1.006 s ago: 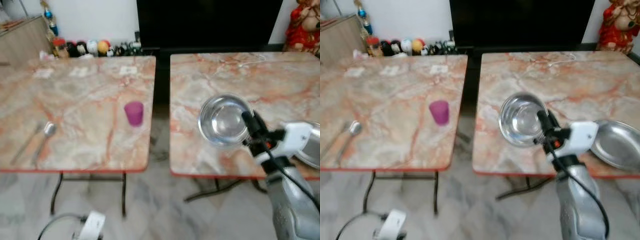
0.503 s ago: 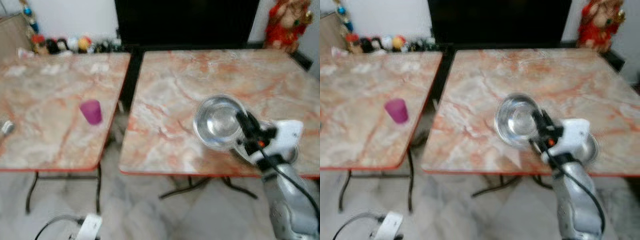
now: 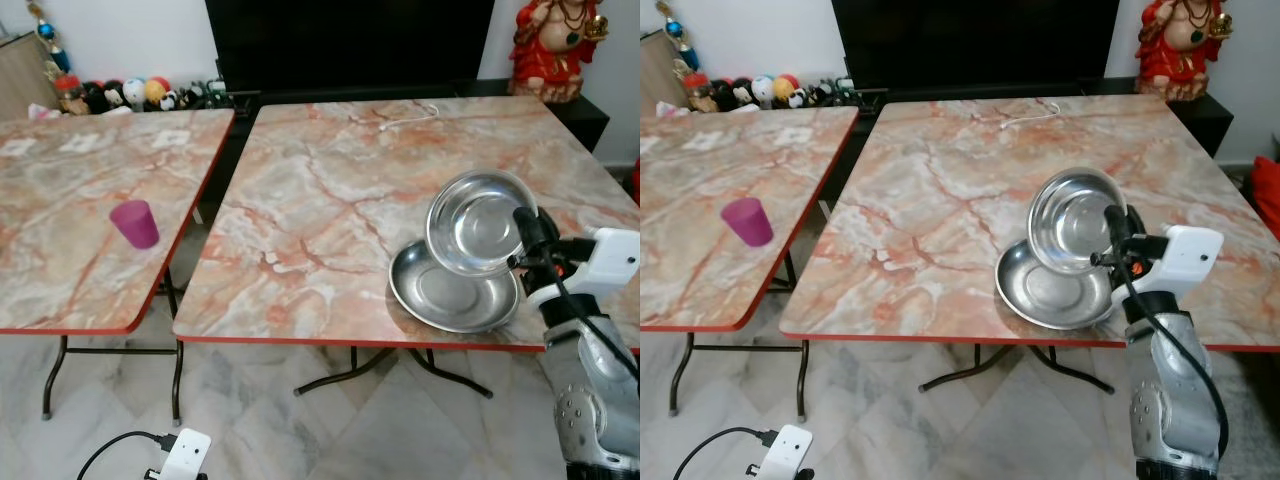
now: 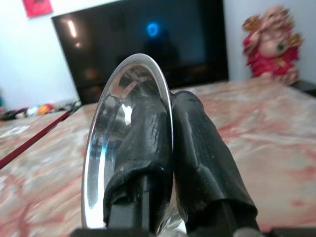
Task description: Setting the table
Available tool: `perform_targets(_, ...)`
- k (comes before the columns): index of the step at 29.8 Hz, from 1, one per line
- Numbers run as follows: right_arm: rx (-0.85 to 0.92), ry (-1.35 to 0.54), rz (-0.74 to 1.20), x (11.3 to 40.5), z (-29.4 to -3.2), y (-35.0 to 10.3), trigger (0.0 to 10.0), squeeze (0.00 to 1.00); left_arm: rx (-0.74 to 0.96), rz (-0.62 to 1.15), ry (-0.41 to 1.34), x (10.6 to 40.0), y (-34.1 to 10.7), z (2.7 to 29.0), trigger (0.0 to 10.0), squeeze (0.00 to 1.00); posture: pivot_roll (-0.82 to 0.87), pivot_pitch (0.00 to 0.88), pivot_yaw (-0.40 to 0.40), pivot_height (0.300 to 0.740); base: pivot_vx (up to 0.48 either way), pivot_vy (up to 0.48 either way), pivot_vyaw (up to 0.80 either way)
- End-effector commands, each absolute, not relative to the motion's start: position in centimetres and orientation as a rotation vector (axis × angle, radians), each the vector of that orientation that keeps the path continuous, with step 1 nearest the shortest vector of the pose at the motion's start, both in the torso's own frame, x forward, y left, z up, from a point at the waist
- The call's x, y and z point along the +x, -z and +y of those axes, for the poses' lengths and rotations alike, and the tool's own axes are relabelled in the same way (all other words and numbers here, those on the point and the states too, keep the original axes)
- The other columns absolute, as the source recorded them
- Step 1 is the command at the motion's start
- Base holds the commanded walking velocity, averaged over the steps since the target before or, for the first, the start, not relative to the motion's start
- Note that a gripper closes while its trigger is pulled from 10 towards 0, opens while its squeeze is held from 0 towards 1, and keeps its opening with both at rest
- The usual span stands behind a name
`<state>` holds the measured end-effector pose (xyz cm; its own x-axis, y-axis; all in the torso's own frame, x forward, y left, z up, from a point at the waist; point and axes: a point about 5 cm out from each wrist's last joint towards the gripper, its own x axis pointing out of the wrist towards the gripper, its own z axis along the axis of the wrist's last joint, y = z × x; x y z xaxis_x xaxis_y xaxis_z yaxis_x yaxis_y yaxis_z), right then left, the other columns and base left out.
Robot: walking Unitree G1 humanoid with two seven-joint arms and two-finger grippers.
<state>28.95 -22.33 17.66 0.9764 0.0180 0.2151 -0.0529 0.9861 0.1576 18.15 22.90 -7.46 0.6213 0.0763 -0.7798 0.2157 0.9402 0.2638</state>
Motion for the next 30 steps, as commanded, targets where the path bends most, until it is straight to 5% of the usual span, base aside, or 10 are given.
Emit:
perform_targets(1,0.208,-0.070,-0.157,29.4,-21.7,-17.1,10.0,0.00,0.359,0.926,0.066,17.7,7.6,23.6,10.0,0.00,-0.11,0.000,0.058,0.740,0.000,0.000,0.00)
perform_targets(11,0.244,0.013,0.001,31.5,-23.1,-16.9,10.0,0.00,0.350,0.925,0.063,17.7,7.6,23.5,10.0,0.00,-0.11,0.000,0.056,0.740,0.000,0.000,0.00)
perform_targets(17,0.435,-0.014,0.002,32.6,-22.5,-18.1,10.0,0.00,0.352,0.922,0.061,17.8,7.5,23.5,10.0,0.00,-0.10,0.000,0.052,0.740,0.000,0.000,0.00)
perform_targets(30,0.570,-0.046,0.120,30.7,-22.9,-16.2,10.0,0.00,0.352,0.927,0.066,17.7,7.6,23.4,10.0,0.00,-0.11,0.000,0.051,0.740,0.000,0.000,0.00)
